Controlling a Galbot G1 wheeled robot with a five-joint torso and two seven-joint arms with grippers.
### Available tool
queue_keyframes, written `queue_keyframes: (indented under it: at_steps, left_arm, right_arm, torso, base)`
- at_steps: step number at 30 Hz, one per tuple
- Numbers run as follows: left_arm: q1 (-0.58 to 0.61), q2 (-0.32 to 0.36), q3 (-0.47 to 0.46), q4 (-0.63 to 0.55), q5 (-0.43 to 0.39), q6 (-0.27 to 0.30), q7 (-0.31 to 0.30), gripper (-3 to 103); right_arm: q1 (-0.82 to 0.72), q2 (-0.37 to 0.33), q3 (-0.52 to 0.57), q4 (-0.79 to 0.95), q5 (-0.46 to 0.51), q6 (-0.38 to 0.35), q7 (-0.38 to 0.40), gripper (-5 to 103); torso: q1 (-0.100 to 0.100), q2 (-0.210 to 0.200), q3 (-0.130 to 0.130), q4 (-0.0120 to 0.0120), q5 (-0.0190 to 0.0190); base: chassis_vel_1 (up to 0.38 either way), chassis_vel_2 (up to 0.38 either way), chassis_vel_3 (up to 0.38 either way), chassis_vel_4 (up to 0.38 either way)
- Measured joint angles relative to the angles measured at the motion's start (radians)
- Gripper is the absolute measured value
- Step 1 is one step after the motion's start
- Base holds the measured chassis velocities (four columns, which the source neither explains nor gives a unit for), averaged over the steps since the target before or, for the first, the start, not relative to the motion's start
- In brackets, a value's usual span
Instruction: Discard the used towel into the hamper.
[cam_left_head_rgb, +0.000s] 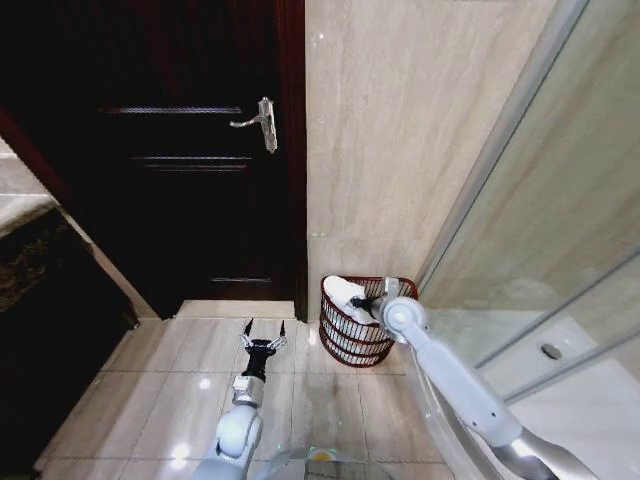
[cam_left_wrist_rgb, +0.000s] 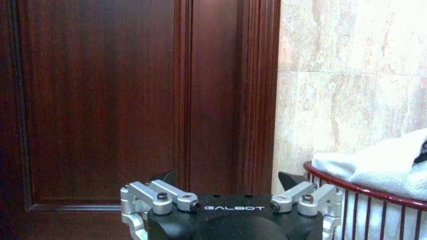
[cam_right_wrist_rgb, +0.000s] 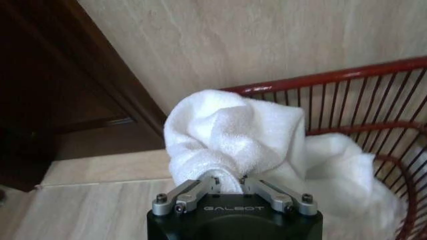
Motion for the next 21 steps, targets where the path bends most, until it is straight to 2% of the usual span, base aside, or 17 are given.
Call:
queue_keyframes:
  at_steps: [7,12,21]
  left_arm:
    - [0.001,-0.001,0.000,-0.003,0.001,-0.003,-0.001,100]
    - [-0.017,-0.001,0.006,0.007,0.000,0.000,0.000,100]
    - [0.001,-0.019,-0.003,0.001,0.000,-0.004,-0.001,100]
  right_arm:
    - [0.050,-0.027,-0.047,-0.030,0.122,0.000,0.064,6]
    - [0.073,-0.062,-0.087,-0.062,0.180,0.001,0.080,6]
    - [0.103,-0.034,-0.136,-0.141,0.231,0.001,0.085,6]
  torso:
    - [0.000,0.000,0.000,0.0004,0.0001]
    - [0.000,0.000,0.000,-0.0001,0.0000]
    - [0.000,0.000,0.000,0.0003,0.0001]
  base:
    - [0.000,0.000,0.000,0.000]
    - [0.000,0.000,0.000,0.000]
    - [0.000,0.000,0.000,0.000]
